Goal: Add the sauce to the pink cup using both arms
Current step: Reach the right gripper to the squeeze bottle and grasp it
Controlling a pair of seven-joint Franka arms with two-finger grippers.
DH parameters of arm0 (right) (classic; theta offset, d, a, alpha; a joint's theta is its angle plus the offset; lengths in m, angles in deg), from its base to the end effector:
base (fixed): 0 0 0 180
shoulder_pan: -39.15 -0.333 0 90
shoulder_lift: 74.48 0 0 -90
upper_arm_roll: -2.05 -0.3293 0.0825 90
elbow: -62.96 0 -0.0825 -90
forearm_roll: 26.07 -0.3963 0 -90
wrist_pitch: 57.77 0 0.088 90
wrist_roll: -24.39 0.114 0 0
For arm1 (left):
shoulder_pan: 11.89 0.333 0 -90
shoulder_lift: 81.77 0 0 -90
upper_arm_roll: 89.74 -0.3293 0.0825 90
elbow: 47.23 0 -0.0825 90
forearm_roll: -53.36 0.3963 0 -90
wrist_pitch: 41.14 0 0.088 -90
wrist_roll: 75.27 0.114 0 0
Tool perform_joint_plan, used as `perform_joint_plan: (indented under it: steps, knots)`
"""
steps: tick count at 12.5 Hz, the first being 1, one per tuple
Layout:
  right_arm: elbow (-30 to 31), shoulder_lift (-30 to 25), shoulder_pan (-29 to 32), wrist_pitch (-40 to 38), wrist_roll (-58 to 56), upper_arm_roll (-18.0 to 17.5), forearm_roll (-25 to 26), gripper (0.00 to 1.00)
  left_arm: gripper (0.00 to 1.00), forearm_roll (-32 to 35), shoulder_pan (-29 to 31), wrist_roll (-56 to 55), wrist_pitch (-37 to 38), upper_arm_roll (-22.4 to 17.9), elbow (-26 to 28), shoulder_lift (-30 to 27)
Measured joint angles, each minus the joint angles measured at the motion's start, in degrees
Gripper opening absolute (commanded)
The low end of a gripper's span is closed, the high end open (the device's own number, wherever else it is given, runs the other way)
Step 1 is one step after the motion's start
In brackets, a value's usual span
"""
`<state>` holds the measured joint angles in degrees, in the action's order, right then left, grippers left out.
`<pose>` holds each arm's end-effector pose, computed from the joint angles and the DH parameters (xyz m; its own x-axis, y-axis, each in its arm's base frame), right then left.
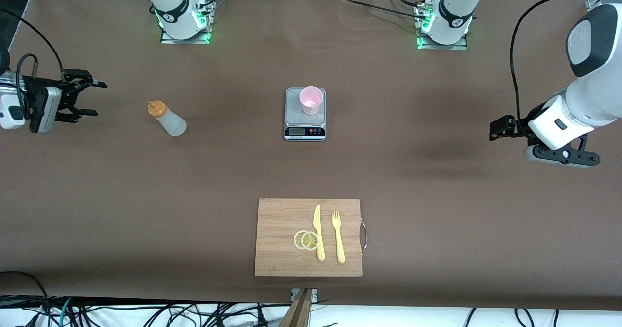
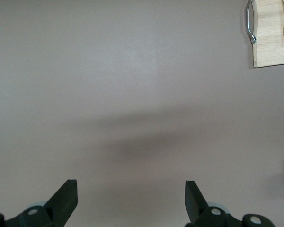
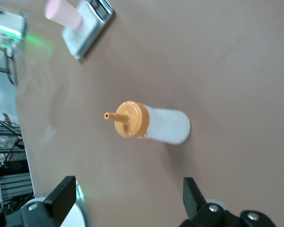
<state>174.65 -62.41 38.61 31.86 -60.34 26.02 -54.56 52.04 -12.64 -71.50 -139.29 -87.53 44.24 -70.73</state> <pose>0.5204 -0.1585 0.3587 0.6593 0.7003 0.2737 0.6971 -0.4329 -0.5715 0.6270 -0.0329 0.5149 0.9908 -0.1136 -0.0738 -0.1113 -0.9932 0.0348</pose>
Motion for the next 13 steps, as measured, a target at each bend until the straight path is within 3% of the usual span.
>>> perform_joint_plan:
  steps: [6,9,13]
  knots:
    - [2.1,10.1,4.7,-7.5,-42.0,0.1,-13.7,1.0,1.0,0.0,0.0,0.0,1.6,-0.1,-1.3,0.1]
    - [2.1,15.9,6.3,-9.5,-55.5,0.1,-15.7,1.0,1.0,0.0,0.0,0.0,1.6,-0.1,-1.3,0.3]
    - [2.0,17.8,6.6,-12.1,-69.1,0.0,-18.3,1.0,1.0,0.0,0.0,0.0,1.6,-0.1,-1.3,1.1]
